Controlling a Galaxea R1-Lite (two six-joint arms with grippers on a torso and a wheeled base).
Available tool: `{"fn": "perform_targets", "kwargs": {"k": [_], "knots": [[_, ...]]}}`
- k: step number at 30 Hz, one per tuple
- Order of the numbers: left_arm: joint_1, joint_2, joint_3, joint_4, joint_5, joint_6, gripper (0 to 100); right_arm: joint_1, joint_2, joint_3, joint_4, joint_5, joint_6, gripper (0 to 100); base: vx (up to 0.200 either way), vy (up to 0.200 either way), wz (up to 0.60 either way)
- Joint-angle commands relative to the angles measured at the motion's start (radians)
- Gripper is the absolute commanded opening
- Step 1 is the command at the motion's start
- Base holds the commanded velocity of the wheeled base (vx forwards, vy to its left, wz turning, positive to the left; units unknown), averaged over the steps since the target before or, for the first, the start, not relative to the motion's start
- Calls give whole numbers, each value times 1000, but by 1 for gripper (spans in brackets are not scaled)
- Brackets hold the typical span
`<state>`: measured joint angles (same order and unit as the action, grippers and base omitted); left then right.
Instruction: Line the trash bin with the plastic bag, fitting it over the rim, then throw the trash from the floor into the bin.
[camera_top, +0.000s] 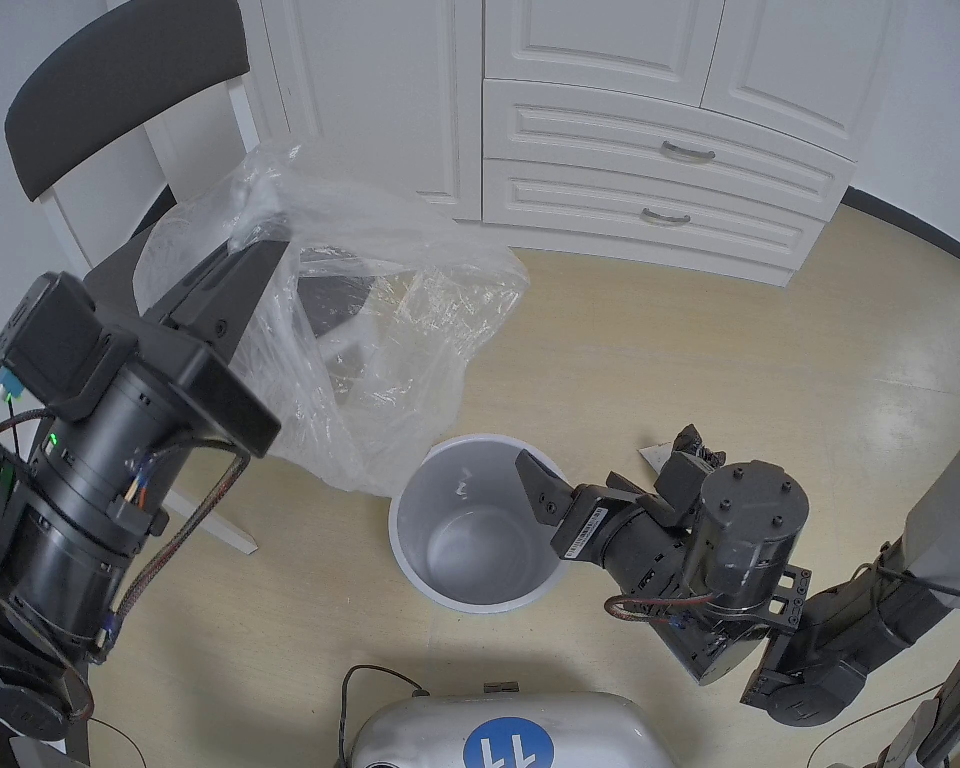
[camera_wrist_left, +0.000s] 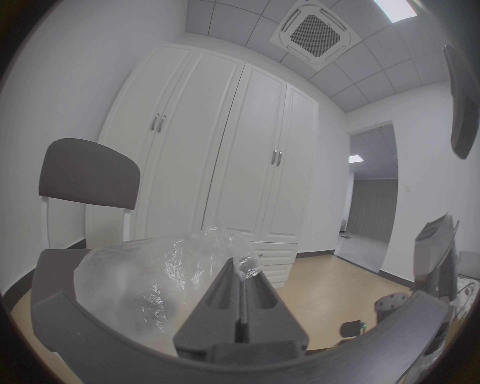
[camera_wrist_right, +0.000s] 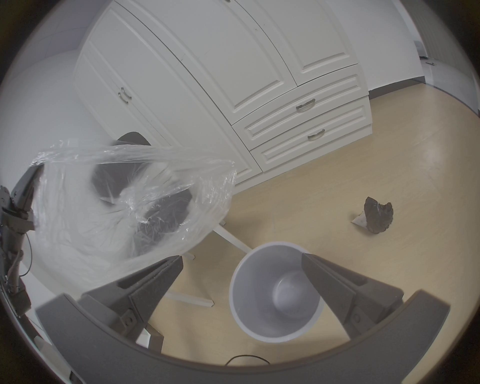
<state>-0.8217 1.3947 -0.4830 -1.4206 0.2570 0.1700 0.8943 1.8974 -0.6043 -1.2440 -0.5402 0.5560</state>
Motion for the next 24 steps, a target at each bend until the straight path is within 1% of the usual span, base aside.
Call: {"fn": "perform_targets", "kwargs": {"k": [1, 3, 9, 14, 17, 18, 24], "knots": [[-50, -46, 3, 0, 2, -1, 0, 0, 43, -3, -14, 0, 1, 100, 0, 0, 0], [-73, -60, 6, 2, 2, -1, 0, -5, 37, -2, -14, 2, -1, 100, 0, 0, 0], [-99, -85, 20, 25, 2, 0, 0, -11, 28, -5, -17, 0, -1, 100, 0, 0, 0], [-106, -94, 24, 25, 1, 0, 0, -11, 26, -5, -64, 2, -2, 100, 0, 0, 0], [-111, -97, 30, 23, 1, 2, 0, -14, 26, 0, -81, 19, -1, 100, 0, 0, 0], [-122, -103, 34, 23, -1, 2, 0, -28, 31, 0, -80, 32, 1, 100, 0, 0, 0], [-152, -132, 34, 23, -1, 2, 0, -74, 45, -3, -78, 57, 1, 100, 0, 0, 0]]}}
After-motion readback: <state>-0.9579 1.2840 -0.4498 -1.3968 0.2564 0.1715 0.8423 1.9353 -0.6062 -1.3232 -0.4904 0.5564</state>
